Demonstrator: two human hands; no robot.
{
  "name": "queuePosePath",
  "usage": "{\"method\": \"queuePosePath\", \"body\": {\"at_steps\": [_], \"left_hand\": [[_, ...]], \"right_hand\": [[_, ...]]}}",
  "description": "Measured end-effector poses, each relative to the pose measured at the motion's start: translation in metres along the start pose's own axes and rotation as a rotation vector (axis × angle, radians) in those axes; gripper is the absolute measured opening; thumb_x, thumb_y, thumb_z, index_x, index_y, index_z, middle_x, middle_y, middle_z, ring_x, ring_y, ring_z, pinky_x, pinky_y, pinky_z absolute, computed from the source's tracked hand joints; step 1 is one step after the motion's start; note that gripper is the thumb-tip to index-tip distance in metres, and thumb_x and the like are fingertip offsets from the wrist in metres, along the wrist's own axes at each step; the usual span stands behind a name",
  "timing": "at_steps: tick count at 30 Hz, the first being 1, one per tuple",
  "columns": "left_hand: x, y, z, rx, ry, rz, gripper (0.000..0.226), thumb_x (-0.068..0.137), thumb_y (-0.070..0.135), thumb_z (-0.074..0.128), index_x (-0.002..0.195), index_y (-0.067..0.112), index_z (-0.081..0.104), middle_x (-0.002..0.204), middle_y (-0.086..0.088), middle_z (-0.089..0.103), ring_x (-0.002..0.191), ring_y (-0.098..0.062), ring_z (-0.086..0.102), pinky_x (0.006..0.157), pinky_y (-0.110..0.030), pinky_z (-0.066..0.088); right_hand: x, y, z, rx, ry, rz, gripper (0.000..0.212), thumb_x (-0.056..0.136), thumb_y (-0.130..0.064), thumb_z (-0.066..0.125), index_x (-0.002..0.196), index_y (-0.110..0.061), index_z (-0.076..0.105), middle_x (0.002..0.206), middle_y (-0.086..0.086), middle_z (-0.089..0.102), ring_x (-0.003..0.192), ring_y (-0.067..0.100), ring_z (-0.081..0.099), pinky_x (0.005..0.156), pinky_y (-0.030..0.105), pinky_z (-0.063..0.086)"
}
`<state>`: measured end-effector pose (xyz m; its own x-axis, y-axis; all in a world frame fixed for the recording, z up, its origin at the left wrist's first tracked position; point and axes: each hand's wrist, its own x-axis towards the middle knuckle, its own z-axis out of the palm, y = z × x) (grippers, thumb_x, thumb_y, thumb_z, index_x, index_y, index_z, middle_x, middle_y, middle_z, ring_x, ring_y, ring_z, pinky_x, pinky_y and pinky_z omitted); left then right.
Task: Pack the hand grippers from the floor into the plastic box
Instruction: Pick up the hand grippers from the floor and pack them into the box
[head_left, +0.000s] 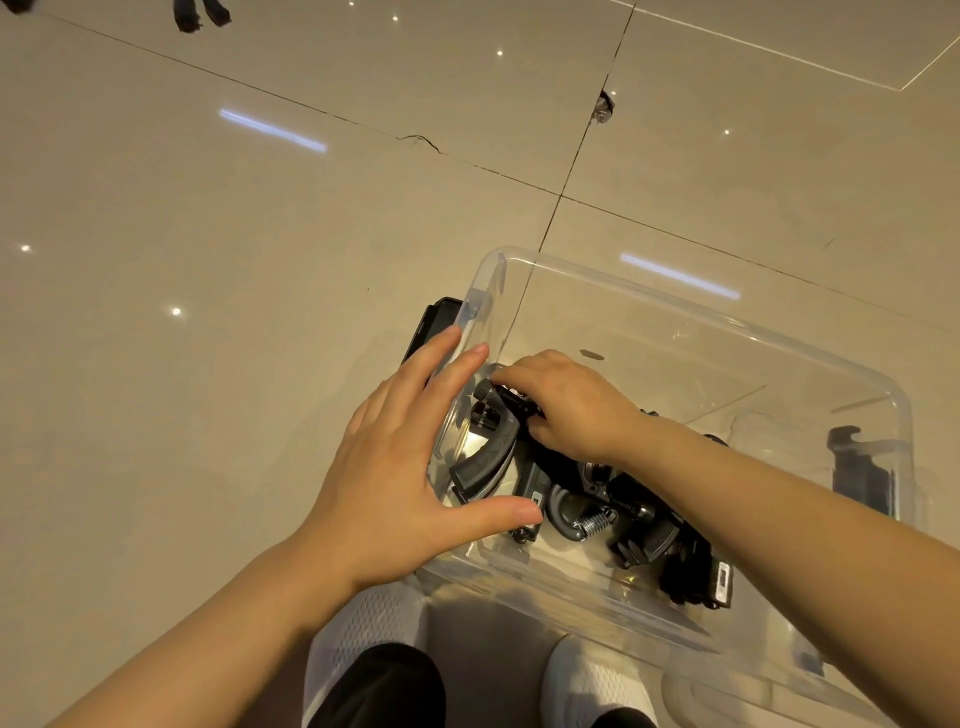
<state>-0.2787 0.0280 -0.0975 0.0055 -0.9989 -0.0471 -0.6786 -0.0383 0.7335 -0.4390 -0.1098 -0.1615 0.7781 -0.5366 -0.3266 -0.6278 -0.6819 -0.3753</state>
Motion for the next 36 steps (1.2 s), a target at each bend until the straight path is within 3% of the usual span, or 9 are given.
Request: {"method": "queuePosePath", "body": {"at_steps": [8,16,21,25,31,36], "left_hand": [[0.001,0.001,-0.001,0.001,-0.023,-0.01,0.101,0.057,0.085,0.051,0.143,0.049,0.012,0.151,0.03,0.001,0.141,-0.001,0.014,0.111,-0.044,0.026],[0.001,0.0,-0.002,-0.012,-0.039,-0.028,0.101,0.056,0.082,0.053,0.143,0.05,0.013,0.151,0.032,-0.001,0.141,-0.002,0.013,0.111,-0.041,0.024],[0.001,0.001,-0.002,-0.011,-0.039,-0.032,0.1,0.056,0.083,0.051,0.143,0.05,0.013,0.151,0.031,-0.001,0.141,-0.003,0.014,0.111,-0.046,0.026],[0.002,0.002,-0.001,-0.005,-0.041,-0.034,0.1,0.056,0.083,0.05,0.142,0.051,0.011,0.151,0.032,-0.002,0.141,-0.004,0.014,0.11,-0.048,0.027],[0.002,0.003,-0.001,-0.018,-0.036,-0.034,0.099,0.056,0.082,0.052,0.142,0.052,0.013,0.15,0.033,-0.001,0.141,-0.002,0.014,0.11,-0.047,0.027],[0.001,0.002,0.0,-0.004,-0.03,-0.024,0.098,0.057,0.082,0.053,0.142,0.052,0.014,0.15,0.033,-0.001,0.141,-0.001,0.014,0.109,-0.04,0.025]], "right_hand": [[0.01,0.005,-0.004,-0.005,-0.133,-0.032,0.065,0.083,-0.011,0.063,0.142,-0.023,0.039,0.14,0.0,0.046,0.123,0.024,0.044,0.099,0.035,0.038],[0.003,0.008,-0.007,0.097,-0.03,-0.047,0.065,0.078,-0.014,0.068,0.138,-0.025,0.045,0.135,-0.003,0.052,0.12,0.016,0.048,0.093,0.027,0.038],[0.008,0.007,0.0,0.053,-0.148,-0.033,0.064,0.081,-0.019,0.067,0.14,-0.027,0.041,0.139,-0.002,0.047,0.124,0.019,0.045,0.098,0.034,0.039],[0.011,0.008,0.003,0.016,-0.195,-0.031,0.063,0.082,-0.021,0.067,0.138,-0.023,0.038,0.131,0.004,0.053,0.117,0.026,0.049,0.093,0.041,0.042],[0.012,0.013,0.004,0.105,-0.109,-0.003,0.062,0.078,-0.017,0.069,0.135,-0.021,0.045,0.13,0.004,0.056,0.118,0.024,0.051,0.094,0.04,0.043],[0.011,0.014,-0.002,0.047,-0.22,-0.024,0.063,0.085,-0.032,0.066,0.141,-0.026,0.037,0.14,0.001,0.045,0.127,0.021,0.041,0.102,0.037,0.037]]}}
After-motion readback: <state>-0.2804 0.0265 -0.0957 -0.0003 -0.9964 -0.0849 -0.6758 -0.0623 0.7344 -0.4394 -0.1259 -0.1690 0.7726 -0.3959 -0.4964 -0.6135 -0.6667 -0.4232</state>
